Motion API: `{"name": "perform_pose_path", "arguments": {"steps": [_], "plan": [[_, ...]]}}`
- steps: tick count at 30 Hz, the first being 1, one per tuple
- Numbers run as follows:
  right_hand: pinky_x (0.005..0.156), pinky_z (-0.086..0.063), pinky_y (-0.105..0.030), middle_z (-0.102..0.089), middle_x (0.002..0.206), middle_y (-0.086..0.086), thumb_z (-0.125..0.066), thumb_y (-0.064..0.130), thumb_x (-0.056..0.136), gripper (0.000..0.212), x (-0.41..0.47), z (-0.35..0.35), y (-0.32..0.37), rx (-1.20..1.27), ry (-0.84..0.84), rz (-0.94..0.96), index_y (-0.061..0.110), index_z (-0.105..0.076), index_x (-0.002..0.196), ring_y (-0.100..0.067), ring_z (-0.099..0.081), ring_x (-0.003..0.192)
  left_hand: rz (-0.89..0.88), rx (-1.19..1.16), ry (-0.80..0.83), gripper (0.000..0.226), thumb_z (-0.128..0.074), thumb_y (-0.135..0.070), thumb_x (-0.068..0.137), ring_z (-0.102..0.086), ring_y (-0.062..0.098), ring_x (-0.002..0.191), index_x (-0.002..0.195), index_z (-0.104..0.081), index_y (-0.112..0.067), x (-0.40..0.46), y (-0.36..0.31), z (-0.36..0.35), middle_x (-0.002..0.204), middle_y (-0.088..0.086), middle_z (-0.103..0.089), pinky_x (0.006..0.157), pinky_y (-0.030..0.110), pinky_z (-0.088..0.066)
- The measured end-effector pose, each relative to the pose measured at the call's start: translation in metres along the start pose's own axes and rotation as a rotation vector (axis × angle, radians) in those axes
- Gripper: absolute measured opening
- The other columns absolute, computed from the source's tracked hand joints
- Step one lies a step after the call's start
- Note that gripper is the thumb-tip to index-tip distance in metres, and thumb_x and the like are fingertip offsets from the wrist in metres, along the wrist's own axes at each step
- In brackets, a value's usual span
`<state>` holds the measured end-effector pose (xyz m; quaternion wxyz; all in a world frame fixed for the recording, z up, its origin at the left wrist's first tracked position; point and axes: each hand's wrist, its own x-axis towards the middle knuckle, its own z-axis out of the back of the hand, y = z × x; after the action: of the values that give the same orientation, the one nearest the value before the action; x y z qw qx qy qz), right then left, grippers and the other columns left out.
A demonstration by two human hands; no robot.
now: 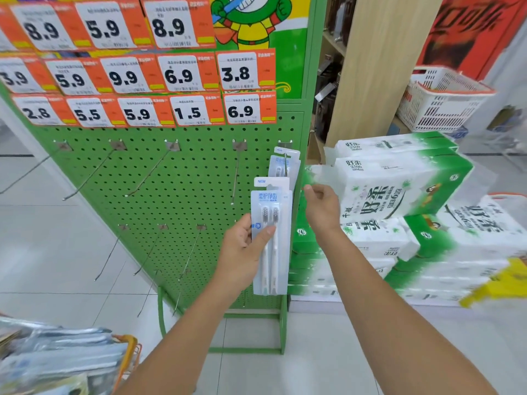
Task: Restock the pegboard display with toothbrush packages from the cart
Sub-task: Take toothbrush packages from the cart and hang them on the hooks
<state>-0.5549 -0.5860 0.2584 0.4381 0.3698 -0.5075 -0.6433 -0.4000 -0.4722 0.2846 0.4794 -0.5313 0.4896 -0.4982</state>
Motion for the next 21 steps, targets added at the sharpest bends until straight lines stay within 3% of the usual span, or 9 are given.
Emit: {"name": "perform_pose_path", "arguments": {"steps": [2, 5, 9, 14, 16, 18, 20, 21], "plan": [[0.097, -0.055, -0.042, -0.07, 0.116, -0.001, -0.057, 0.043, 0.1, 0.031, -0.041, 0.024, 0.006, 0.174, 0.071, 0.052, 0.018, -0.067, 0.115, -0.019, -0.066, 0.109, -0.021, 0.028, 0.022, 0.02, -0.063, -0.008, 0.096, -0.072, 0.013, 0.094, 0.113, -0.067, -0.018, 0.002, 0.005, 0.002, 0.103, -0.002, -0.077, 0.083, 0.027, -0.058], [0.09, -0.058, -0.032, -0.075, 0.108, -0.008, -0.062, 0.033, 0.097, 0.027, -0.093, 0.047, 0.009, 0.322, 0.363, 0.135, 0.01, -0.071, 0.109, -0.018, -0.07, 0.1, -0.026, 0.081, 0.057, 0.02, -0.067, -0.009, 0.094, -0.073, 0.02, 0.091, 0.111, -0.07, -0.019, 0.004, 0.014, -0.003, 0.1, 0.001, -0.077, 0.081, 0.037, -0.061], [0.084, -0.056, -0.026, -0.078, 0.101, -0.004, -0.066, 0.007, 0.094, 0.014, -0.097, 0.046, 0.007, 0.287, 0.375, 0.185, 0.005, -0.071, 0.106, -0.014, -0.073, 0.094, -0.041, 0.07, 0.005, 0.015, -0.067, -0.009, 0.094, -0.069, 0.017, 0.085, 0.105, -0.07, -0.019, 0.005, 0.028, -0.009, 0.096, 0.007, -0.076, 0.079, 0.042, -0.058], [0.075, -0.055, -0.021, -0.078, 0.094, 0.0, -0.065, 0.004, 0.095, 0.012, -0.09, 0.041, 0.012, 0.257, 0.353, 0.175, 0.004, -0.07, 0.106, -0.009, -0.072, 0.085, -0.027, 0.038, 0.006, 0.015, -0.066, -0.008, 0.095, -0.072, 0.015, 0.089, 0.109, -0.07, -0.014, 0.015, 0.03, -0.009, 0.1, 0.004, -0.077, 0.079, 0.03, -0.059], [0.077, -0.059, -0.029, -0.077, 0.095, -0.003, -0.065, 0.007, 0.096, 0.012, -0.086, 0.038, 0.011, 0.234, 0.327, 0.151, 0.005, -0.07, 0.107, -0.012, -0.072, 0.085, -0.018, 0.093, 0.038, 0.015, -0.065, -0.015, 0.097, -0.072, 0.018, 0.09, 0.111, -0.069, -0.016, 0.02, 0.031, -0.009, 0.1, 0.004, -0.077, 0.08, 0.034, -0.059], [0.083, -0.06, -0.041, -0.077, 0.099, -0.008, -0.066, 0.009, 0.095, 0.012, -0.076, 0.035, 0.01, 0.209, 0.315, 0.128, 0.007, -0.071, 0.107, -0.017, -0.072, 0.087, -0.021, 0.244, 0.046, 0.013, -0.062, -0.03, 0.099, -0.07, 0.021, 0.078, 0.107, -0.069, -0.023, 0.031, 0.037, -0.009, 0.088, 0.0, -0.075, 0.07, 0.04, -0.057], [0.088, -0.059, -0.049, -0.076, 0.102, -0.013, -0.068, 0.012, 0.095, 0.012, -0.06, 0.03, 0.011, 0.179, 0.306, 0.122, 0.007, -0.072, 0.106, -0.024, -0.071, 0.09, -0.027, 0.4, 0.023, 0.017, -0.057, -0.037, 0.1, -0.059, 0.018, 0.06, 0.101, -0.066, -0.022, 0.048, 0.04, -0.008, 0.075, -0.003, -0.066, 0.057, 0.036, -0.049], [0.09, -0.058, -0.051, -0.076, 0.1, -0.011, -0.068, 0.014, 0.095, 0.011, -0.05, 0.027, 0.013, 0.164, 0.301, 0.131, 0.009, -0.072, 0.105, -0.027, -0.071, 0.091, -0.023, 0.45, 0.013, 0.019, -0.054, -0.036, 0.102, -0.059, 0.016, 0.062, 0.102, -0.064, -0.019, 0.057, 0.039, -0.009, 0.078, -0.004, -0.066, 0.058, 0.035, -0.049]]}}
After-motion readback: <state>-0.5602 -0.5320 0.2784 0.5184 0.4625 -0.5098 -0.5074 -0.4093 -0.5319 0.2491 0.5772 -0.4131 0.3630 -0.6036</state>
